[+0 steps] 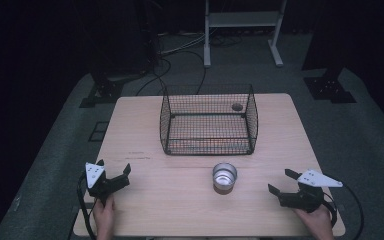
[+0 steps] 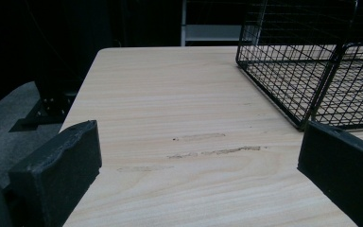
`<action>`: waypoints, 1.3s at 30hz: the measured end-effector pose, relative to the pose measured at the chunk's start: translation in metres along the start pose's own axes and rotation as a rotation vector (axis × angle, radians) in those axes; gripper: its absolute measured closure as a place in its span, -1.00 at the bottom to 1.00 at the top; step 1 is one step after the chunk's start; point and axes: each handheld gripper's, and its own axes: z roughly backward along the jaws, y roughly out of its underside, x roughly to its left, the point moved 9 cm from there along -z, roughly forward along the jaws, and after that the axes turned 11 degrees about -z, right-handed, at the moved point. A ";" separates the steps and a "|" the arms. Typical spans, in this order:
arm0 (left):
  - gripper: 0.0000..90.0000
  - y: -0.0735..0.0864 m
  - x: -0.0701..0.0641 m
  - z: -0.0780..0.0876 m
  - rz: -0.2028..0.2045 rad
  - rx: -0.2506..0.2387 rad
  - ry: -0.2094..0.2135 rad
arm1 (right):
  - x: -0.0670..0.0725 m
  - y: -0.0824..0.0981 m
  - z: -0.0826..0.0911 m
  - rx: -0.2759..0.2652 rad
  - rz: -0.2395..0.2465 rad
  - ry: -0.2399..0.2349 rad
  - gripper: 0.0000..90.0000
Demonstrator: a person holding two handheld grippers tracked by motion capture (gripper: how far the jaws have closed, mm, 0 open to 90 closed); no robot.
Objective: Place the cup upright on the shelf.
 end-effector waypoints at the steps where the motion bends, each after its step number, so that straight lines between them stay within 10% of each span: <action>1: -1.00 0.000 0.000 0.000 -0.001 0.000 0.001 | 0.003 0.000 -0.001 0.004 0.012 -0.005 -0.70; 39: -1.00 0.000 -0.001 0.000 -0.014 0.004 0.008 | 0.062 -0.007 -0.025 0.063 0.112 -0.130 -0.71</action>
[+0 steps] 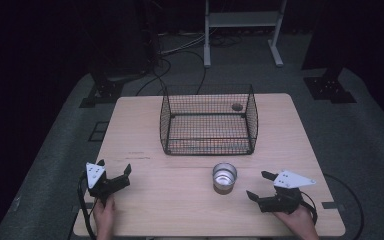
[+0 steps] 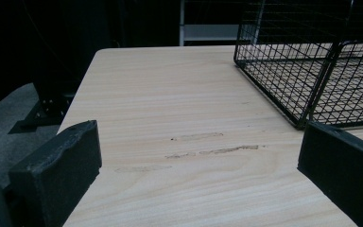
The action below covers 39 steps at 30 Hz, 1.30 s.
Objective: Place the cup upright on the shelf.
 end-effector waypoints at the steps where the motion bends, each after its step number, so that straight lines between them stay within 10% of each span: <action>1: -1.00 0.000 0.000 0.000 0.000 0.000 -0.001 | 0.000 -0.001 -0.001 -0.001 0.000 -0.004 -0.71; 39: -1.00 0.000 -0.001 0.000 -0.003 -0.001 0.001 | 0.027 -0.010 -0.048 0.081 0.014 -0.076 -0.94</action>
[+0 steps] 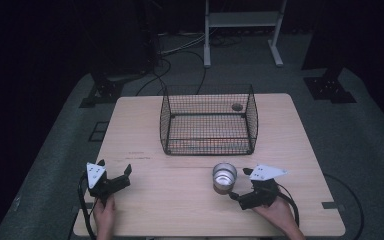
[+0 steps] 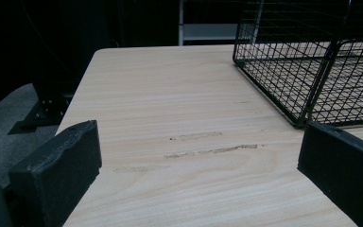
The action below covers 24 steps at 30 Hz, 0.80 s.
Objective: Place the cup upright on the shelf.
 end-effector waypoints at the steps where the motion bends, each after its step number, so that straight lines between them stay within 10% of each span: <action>1: -1.00 0.000 0.000 0.000 0.000 0.000 0.000 | 0.001 0.000 -0.002 0.004 -0.002 -0.002 -0.94; 24: -1.00 0.000 -0.001 0.000 -0.001 -0.001 0.002 | 0.004 -0.011 -0.033 0.040 0.018 0.012 -0.94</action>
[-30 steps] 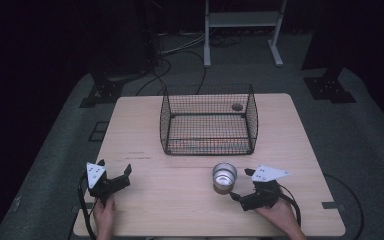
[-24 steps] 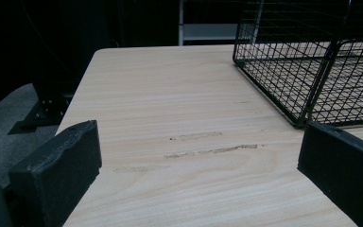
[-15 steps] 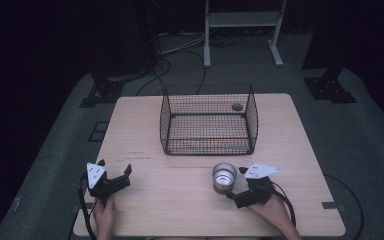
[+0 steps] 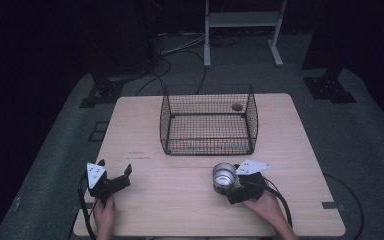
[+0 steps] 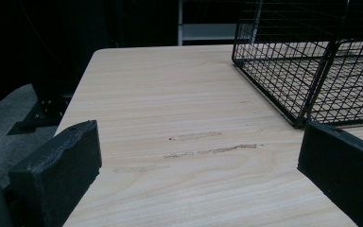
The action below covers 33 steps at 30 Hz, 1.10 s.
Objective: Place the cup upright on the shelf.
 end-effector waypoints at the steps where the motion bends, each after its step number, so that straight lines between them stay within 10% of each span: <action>1: -1.00 0.000 0.000 0.000 -0.001 0.001 0.000 | 0.000 -0.001 -0.001 0.001 -0.001 -0.004 -0.94; 33: -1.00 0.000 0.000 0.000 0.000 0.000 0.001 | 0.001 -0.006 -0.001 -0.011 0.007 -0.006 -0.60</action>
